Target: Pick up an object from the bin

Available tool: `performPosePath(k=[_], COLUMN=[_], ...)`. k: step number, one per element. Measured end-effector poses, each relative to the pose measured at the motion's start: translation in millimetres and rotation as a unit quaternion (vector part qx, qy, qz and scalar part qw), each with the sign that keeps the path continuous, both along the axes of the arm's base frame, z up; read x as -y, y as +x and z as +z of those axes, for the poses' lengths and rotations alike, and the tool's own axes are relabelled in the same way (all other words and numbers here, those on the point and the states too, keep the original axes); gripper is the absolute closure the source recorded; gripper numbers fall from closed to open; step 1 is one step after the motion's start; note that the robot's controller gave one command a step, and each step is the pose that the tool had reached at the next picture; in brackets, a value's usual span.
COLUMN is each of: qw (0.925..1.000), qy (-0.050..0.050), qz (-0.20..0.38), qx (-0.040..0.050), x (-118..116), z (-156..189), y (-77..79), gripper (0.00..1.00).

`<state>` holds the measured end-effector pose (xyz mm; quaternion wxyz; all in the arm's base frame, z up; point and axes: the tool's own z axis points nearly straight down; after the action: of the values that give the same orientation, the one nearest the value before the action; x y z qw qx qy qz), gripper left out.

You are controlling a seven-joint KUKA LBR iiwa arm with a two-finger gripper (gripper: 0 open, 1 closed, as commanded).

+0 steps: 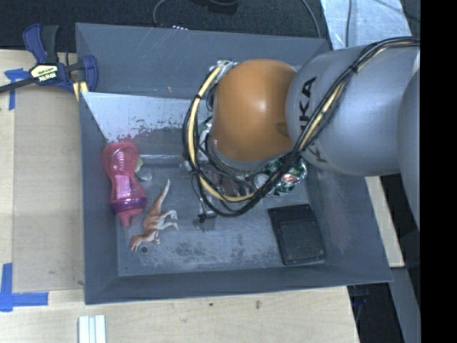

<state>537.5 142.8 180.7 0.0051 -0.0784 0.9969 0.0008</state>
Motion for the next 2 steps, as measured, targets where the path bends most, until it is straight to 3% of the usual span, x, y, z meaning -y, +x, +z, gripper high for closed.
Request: performPosePath(k=[1, 2], qw=[1.0, 0.9999], qy=[0.0, 0.001], qz=[0.0, 0.013], qx=[0.0, 0.0052], x=[0.0, -10.1], z=[0.0, -41.6], y=[0.0, 4.0], gripper=[0.0, 0.0])
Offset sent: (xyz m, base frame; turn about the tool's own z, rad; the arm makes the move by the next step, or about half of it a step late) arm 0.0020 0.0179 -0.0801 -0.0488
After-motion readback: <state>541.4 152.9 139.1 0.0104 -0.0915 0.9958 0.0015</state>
